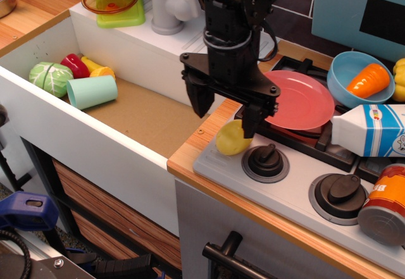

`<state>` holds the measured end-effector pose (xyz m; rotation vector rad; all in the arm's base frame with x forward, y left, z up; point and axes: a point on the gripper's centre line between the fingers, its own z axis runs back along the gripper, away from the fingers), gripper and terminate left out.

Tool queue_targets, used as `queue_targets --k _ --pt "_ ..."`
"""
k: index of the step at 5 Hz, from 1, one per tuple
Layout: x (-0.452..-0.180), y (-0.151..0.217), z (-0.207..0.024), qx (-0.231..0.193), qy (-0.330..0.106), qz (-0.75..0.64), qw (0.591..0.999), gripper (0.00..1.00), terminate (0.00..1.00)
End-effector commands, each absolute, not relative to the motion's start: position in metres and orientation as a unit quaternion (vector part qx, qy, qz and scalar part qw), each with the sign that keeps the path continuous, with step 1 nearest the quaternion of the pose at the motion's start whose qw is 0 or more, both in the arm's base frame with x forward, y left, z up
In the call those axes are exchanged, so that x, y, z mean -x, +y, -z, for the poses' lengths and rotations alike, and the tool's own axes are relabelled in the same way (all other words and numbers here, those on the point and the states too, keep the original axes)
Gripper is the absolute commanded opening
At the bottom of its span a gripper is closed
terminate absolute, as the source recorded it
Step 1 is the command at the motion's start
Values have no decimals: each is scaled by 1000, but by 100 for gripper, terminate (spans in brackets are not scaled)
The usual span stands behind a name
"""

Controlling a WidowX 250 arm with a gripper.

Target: Put potato on plate

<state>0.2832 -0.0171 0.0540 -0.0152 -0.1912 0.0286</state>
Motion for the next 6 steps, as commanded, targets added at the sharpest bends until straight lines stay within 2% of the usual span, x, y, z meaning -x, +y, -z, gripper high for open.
queue_targets --k 1,4,5,6 --pt "-291 -18 -48 28 -115 -14 993 100 0" --pt "-283 -20 -21 50 -125 -30 990 100 0" --pt "-284 -19 -26 47 -117 -32 991 0 0" --pt "-284 -13 -56 20 -97 -36 994 0 0"
